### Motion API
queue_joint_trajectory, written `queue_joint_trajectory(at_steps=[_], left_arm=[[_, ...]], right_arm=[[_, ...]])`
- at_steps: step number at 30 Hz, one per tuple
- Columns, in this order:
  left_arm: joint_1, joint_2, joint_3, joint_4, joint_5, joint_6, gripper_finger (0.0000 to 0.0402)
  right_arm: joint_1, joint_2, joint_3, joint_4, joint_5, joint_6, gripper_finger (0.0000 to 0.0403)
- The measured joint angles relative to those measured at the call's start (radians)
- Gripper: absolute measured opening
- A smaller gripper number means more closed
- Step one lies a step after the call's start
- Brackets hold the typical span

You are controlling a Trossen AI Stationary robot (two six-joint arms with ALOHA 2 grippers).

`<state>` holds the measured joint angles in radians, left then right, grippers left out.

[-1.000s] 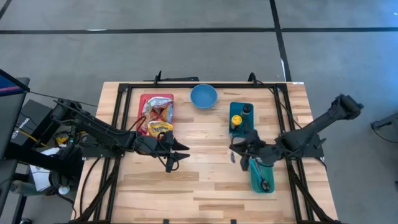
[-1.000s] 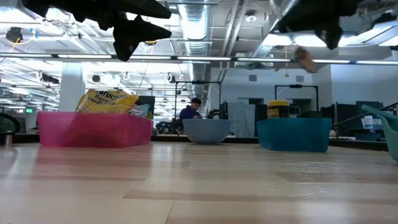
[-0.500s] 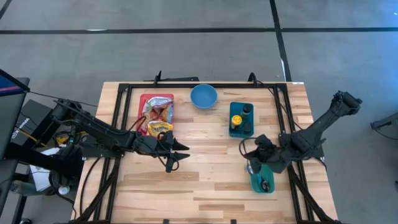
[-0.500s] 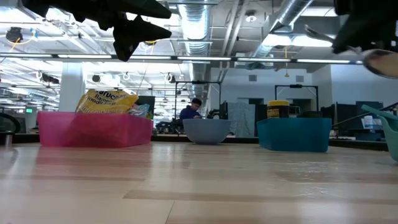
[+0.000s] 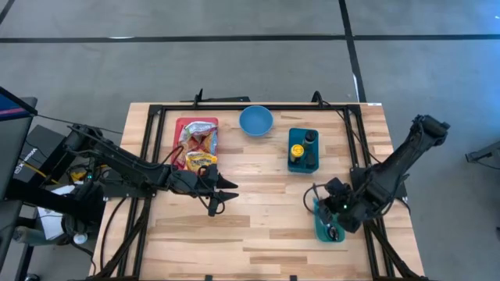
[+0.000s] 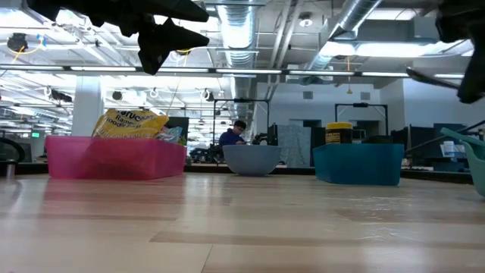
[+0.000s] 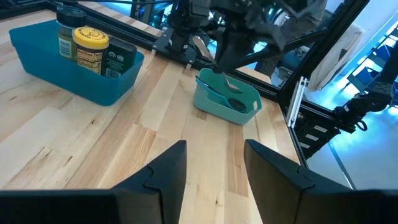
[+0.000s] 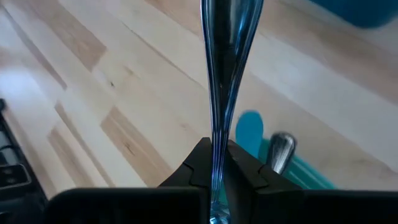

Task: Pick & Place Food Item
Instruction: Put the silver spoon into the green bin

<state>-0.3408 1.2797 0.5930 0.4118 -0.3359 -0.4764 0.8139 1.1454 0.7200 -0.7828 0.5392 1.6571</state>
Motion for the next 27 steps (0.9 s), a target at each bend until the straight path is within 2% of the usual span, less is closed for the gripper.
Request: queue_joint_trajectory(at_steps=[13, 27], left_arm=[[0.000, 0.000, 0.000, 0.000, 0.000, 0.000, 0.0153], [0.000, 0.000, 0.000, 0.000, 0.000, 0.000, 0.0154]], right_arm=[[0.081, 0.155, 0.000, 0.002, -0.020, 0.135, 0.0015], [0.136, 0.170, 0.000, -0.002, -0.048, 0.176, 0.0015]])
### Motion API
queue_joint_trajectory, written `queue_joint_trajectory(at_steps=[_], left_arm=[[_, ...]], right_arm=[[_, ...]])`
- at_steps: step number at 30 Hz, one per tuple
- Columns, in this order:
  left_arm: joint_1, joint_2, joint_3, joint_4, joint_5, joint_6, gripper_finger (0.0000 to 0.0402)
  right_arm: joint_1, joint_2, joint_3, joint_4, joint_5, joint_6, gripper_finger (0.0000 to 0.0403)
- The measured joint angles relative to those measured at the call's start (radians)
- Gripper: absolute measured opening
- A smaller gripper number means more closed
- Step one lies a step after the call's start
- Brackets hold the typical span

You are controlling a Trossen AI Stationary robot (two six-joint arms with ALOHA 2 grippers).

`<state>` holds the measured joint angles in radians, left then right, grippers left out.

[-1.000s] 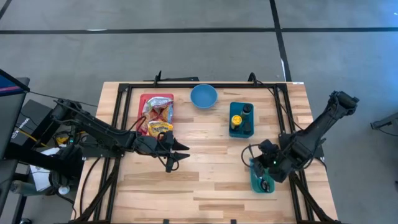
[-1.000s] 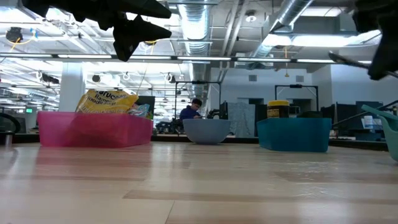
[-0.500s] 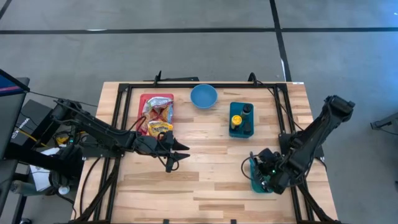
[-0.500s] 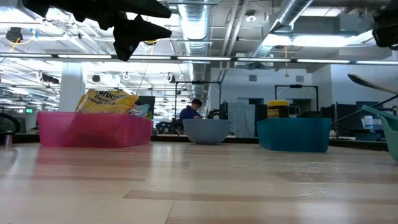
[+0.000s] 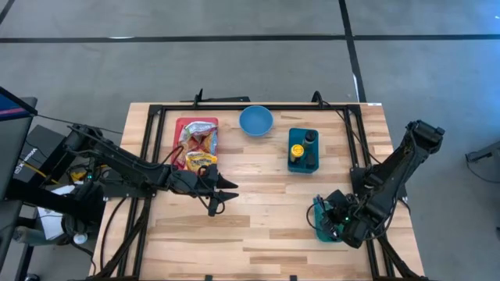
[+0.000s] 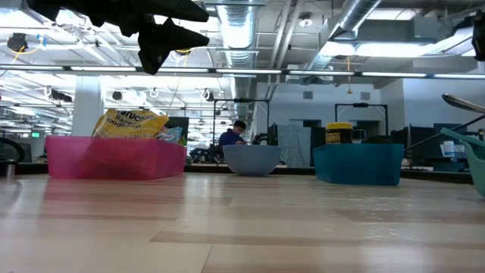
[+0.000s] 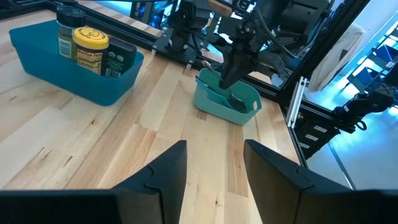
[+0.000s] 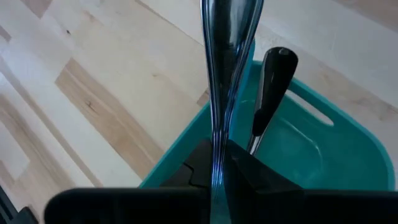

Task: Pick & Place Food Item
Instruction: Put the silver spoon into the green bin

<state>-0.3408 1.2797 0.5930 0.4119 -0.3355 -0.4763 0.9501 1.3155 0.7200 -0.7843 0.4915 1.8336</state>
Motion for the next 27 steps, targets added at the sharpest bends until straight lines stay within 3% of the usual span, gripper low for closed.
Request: queue_joint_trajectory(at_steps=[27], left_arm=[[0.000, 0.000, 0.000, 0.000, 0.000, 0.000, 0.0153]], right_arm=[[-0.003, 0.077, 0.003, -0.014, -0.046, 0.027, 0.0017]])
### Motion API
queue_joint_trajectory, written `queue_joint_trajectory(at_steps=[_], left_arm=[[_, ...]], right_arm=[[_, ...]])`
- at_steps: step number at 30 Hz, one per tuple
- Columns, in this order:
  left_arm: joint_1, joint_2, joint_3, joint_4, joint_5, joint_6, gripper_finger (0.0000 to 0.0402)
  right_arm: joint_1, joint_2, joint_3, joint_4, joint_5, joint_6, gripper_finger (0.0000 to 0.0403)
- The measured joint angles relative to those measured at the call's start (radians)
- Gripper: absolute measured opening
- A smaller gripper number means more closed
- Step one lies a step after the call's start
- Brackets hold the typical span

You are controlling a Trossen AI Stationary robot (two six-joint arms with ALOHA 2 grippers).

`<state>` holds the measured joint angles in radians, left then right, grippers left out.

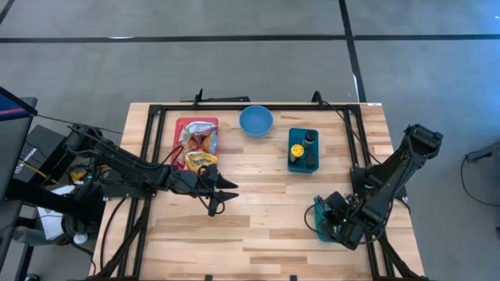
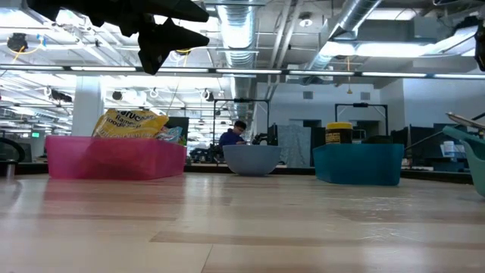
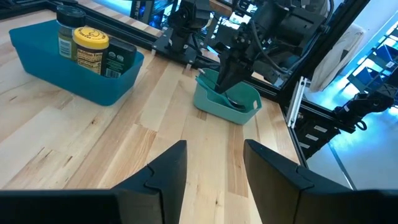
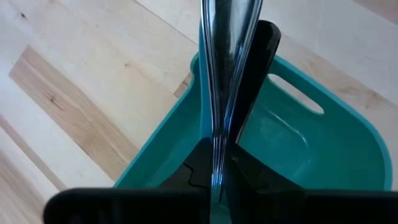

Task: Pick & Place Food Item
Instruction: Put the silver spoon into the green bin

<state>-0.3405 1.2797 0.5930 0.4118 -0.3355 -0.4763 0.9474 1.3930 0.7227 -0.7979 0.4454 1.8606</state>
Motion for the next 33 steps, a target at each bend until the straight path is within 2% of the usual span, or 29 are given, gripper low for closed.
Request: queue_joint_trajectory(at_steps=[13, 25, 33], left_arm=[[0.000, 0.000, 0.000, 0.000, 0.000, 0.000, 0.0153], [0.000, 0.000, 0.000, 0.000, 0.000, 0.000, 0.0153], [0.000, 0.000, 0.000, 0.000, 0.000, 0.000, 0.0153]], right_arm=[[0.000, 0.000, -0.002, 0.006, -0.011, 0.000, 0.0054], [0.000, -0.001, -0.002, 0.006, -0.024, -0.001, 0.0057], [-0.017, -0.048, -0.003, 0.003, -0.043, -0.001, 0.0058]])
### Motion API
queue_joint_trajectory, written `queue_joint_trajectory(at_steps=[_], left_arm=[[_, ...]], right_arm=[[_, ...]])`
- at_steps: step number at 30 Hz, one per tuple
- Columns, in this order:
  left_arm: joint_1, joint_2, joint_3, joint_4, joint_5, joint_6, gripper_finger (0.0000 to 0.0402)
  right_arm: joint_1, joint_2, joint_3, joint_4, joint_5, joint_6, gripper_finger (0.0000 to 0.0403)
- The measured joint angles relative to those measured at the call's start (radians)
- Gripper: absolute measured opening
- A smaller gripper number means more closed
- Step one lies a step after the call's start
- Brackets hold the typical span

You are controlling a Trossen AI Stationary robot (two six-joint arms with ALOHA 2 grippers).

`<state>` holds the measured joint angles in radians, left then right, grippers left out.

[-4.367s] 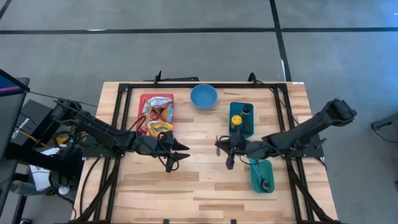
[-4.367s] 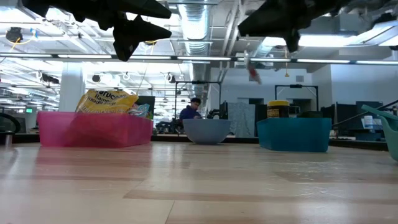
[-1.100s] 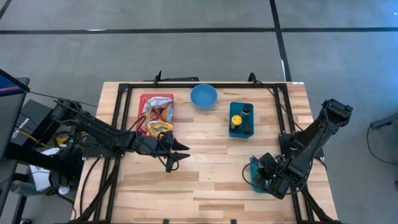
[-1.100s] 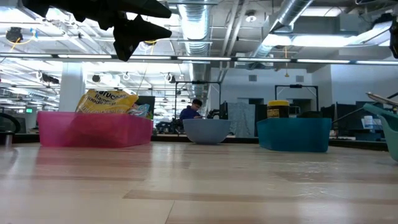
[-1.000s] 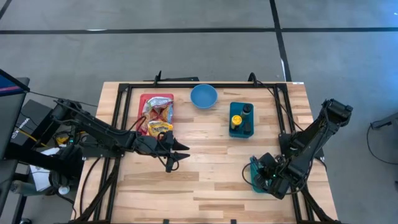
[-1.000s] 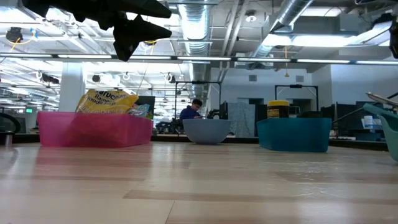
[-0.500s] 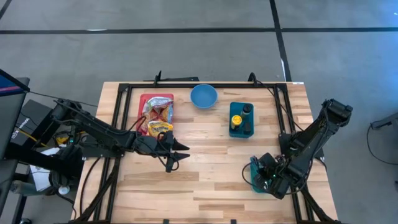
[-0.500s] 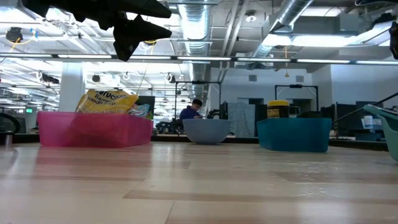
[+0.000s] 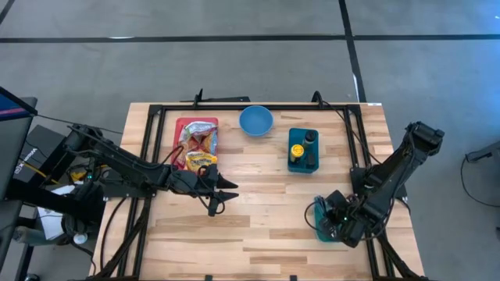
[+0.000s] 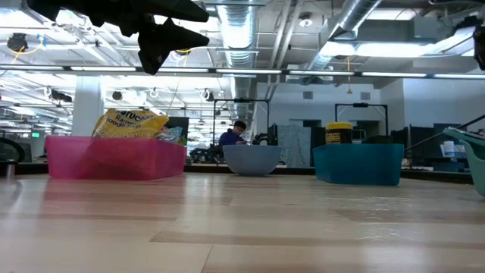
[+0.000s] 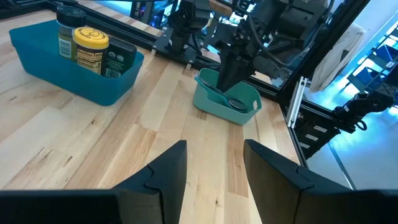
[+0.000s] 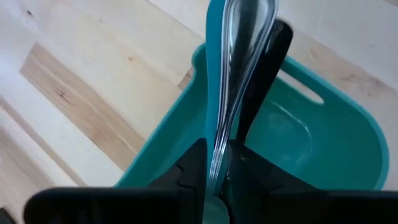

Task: Pick & Place Food Item
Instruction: Put the silver spoon into the green bin, then return to Home Position

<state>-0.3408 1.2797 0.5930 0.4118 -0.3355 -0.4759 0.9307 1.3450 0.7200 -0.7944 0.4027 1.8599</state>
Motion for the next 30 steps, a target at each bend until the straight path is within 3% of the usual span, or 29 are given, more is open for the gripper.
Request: queue_joint_trajectory(at_steps=[13, 30], left_arm=[[0.000, 0.000, 0.000, 0.000, 0.000, 0.000, 0.0153], [0.000, 0.000, 0.000, 0.000, 0.000, 0.000, 0.0153]], right_arm=[[-0.053, -0.011, 0.000, -0.012, -0.067, -0.076, 0.0107], [-0.054, -0.011, 0.094, -0.021, -0.092, -0.178, 0.0108]])
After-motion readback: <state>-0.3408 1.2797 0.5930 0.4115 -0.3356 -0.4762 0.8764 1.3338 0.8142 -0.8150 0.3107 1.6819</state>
